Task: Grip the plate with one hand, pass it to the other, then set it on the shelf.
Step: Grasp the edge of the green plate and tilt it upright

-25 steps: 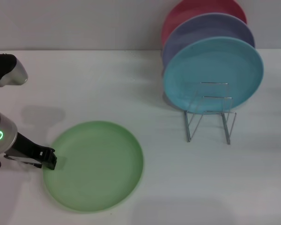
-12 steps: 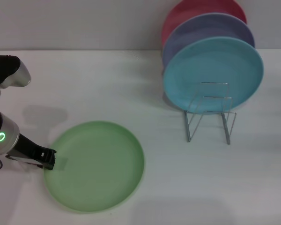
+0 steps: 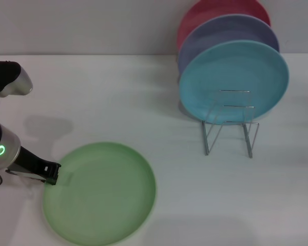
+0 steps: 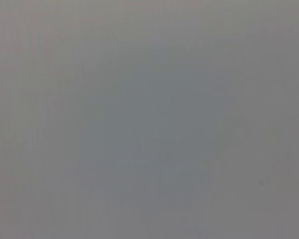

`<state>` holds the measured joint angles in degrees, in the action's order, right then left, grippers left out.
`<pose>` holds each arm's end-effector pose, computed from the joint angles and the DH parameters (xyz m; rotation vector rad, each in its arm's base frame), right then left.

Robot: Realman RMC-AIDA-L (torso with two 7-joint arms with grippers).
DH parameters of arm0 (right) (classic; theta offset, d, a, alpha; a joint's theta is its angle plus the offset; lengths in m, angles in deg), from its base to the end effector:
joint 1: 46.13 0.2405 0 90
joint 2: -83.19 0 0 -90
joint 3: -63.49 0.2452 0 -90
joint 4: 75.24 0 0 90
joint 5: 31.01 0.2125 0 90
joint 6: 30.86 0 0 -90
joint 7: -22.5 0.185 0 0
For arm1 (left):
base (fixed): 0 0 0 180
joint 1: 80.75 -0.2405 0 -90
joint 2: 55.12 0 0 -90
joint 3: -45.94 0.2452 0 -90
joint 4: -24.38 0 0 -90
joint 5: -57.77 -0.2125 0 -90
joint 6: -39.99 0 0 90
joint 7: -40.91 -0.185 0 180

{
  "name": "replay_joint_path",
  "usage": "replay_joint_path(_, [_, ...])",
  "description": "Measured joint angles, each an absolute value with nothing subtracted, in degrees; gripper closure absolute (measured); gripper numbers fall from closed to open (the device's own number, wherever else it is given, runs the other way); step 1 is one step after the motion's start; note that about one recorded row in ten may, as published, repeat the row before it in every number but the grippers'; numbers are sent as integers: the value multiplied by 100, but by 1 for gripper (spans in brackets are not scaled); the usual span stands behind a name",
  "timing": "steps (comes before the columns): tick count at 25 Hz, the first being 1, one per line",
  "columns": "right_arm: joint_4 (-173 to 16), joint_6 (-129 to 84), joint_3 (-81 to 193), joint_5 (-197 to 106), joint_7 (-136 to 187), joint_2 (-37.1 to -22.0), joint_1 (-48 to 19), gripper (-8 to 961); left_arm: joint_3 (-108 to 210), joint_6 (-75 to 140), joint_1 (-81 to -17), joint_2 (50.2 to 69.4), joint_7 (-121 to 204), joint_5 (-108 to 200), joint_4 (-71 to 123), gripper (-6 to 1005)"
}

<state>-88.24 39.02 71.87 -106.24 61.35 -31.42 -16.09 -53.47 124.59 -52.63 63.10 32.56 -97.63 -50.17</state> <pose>0.3678 0.3869 0.1474 -1.1854 0.6241 0.9113 -0.2559 0.3489 -0.0219 -2.1127 -1.4804 0.4808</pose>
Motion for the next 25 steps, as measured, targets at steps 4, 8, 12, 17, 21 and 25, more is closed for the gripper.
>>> replay_joint_path(4, [-8824,3902,7184,-10624,6135,-3142,-1618,236,-5315,12417,-5286,6318,3255,-9759,-5032,925])
replay_joint_path(8, [-8824,3901,7184,-10624,6135,-3142,-1624,236,-5312,12410,-5290,6320,3255,-9744,-5056,937])
replay_joint_path(12, [-8824,3901,7184,-10624,6135,-3142,-1625,237,-5296,12390,-5290,6319,3255,-9737,-5087,941])
replay_joint_path(17, [-8822,3893,7184,-10624,6136,-3142,-1616,237,-5265,12366,-5304,6319,3256,-9722,-5198,946])
replay_joint_path(21, [-8814,3878,7184,-10624,6135,-3142,-1607,237,-5265,12197,-5358,6326,3290,-9704,-5350,951])
replay_joint_path(25, [-8802,3874,7184,-10624,6135,-3142,-1599,237,-5264,11844,-5382,6337,3299,-9581,-5396,955])
